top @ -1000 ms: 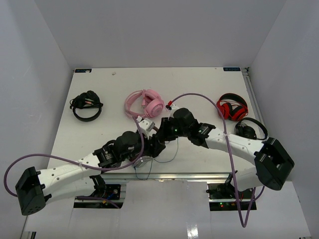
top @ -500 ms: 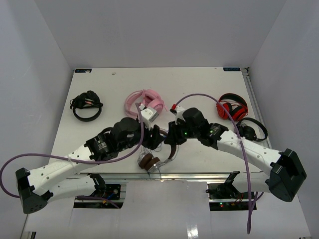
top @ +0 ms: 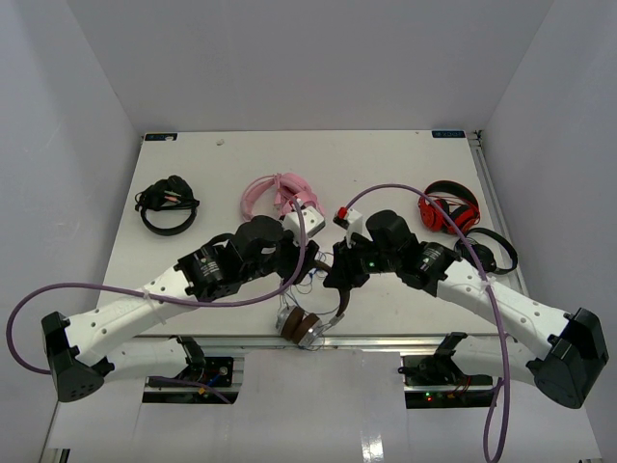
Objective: Wrap the headphones
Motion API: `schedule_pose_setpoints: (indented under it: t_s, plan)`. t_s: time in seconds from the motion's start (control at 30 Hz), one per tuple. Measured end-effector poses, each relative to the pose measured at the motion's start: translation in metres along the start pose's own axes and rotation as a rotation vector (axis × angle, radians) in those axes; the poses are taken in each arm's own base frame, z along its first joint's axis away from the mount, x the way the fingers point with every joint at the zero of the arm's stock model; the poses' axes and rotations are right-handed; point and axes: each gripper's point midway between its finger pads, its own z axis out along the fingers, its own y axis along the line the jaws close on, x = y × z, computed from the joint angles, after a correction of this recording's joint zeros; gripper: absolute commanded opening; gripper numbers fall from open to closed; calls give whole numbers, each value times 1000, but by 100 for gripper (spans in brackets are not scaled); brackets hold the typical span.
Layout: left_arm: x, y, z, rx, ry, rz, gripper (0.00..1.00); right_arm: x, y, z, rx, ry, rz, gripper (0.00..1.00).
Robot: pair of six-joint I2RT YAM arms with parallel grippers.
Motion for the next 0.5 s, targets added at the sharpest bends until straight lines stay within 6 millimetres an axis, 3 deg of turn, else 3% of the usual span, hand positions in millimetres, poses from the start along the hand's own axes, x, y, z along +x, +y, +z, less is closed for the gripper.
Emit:
schedule_pose_setpoints:
  t_s: [0.5]
  plan:
    - [5, -20, 11, 145, 31, 155, 60, 4, 14, -8, -63, 17, -2, 8]
